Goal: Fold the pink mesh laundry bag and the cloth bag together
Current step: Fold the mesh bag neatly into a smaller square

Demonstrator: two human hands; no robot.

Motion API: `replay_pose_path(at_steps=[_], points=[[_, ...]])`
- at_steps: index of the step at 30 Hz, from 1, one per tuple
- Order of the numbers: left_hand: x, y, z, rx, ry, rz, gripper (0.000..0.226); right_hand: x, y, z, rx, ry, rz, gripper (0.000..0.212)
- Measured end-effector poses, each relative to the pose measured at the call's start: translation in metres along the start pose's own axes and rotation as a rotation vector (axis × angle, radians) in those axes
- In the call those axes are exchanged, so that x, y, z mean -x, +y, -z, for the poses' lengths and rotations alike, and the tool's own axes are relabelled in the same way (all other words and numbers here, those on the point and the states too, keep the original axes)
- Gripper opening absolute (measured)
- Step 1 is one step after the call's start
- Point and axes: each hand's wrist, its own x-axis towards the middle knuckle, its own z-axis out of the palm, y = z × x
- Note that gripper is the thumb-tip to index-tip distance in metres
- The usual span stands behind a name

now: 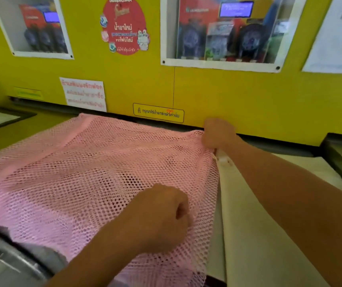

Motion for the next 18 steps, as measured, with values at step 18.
replay_pose_path(at_steps=[18], points=[[-0.005,0.041,-0.018,-0.141,0.004,0.127,0.035,0.037,0.029,0.024,-0.155,-0.346,0.316,0.028]])
